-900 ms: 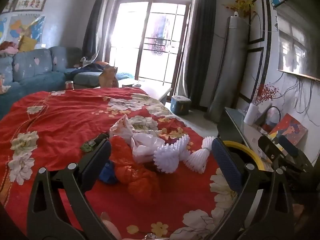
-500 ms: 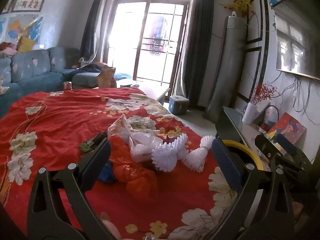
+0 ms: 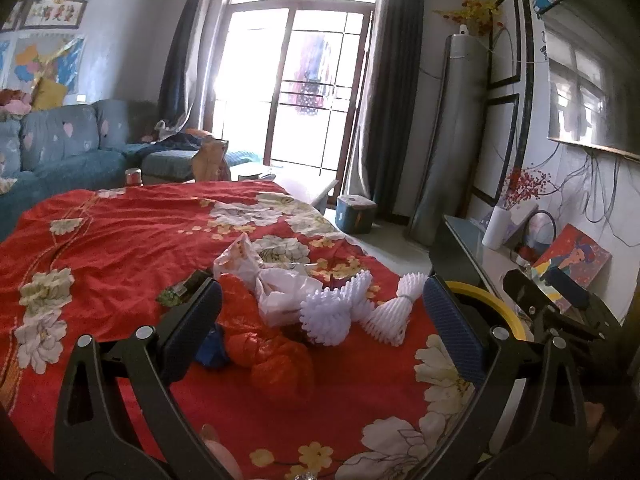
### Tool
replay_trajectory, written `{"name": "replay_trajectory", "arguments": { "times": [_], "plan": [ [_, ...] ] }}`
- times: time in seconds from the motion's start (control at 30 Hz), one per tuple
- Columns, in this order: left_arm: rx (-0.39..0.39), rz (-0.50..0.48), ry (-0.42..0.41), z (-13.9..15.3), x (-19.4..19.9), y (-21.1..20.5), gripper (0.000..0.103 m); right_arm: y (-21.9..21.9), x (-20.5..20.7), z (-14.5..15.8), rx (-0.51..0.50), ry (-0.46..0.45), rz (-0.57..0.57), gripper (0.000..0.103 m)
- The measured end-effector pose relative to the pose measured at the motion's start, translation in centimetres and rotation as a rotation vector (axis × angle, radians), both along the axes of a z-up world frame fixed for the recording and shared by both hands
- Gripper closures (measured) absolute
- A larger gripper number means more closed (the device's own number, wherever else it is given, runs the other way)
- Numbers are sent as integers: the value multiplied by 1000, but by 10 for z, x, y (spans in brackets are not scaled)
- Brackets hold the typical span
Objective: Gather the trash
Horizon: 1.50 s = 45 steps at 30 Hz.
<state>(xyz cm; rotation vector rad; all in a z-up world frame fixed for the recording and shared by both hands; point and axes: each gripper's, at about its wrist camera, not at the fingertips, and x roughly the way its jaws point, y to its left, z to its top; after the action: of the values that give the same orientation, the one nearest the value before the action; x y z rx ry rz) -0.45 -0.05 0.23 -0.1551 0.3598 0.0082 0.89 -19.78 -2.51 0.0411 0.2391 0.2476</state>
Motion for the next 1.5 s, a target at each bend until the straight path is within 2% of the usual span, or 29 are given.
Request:
{"name": "replay_trajectory", "arguments": {
  "times": [0.97, 1.1, 1.5],
  "plan": [
    [4, 1, -1, 1, -1, -2, 11, -2, 2, 3, 1, 5, 0, 6],
    [3, 1, -1, 0, -1, -2, 11, -4, 2, -11, 5, 12, -2, 6],
    [8, 16, 26, -6, 3, 0, 11, -3, 10, -11, 11, 35, 9, 6]
  ]
}}
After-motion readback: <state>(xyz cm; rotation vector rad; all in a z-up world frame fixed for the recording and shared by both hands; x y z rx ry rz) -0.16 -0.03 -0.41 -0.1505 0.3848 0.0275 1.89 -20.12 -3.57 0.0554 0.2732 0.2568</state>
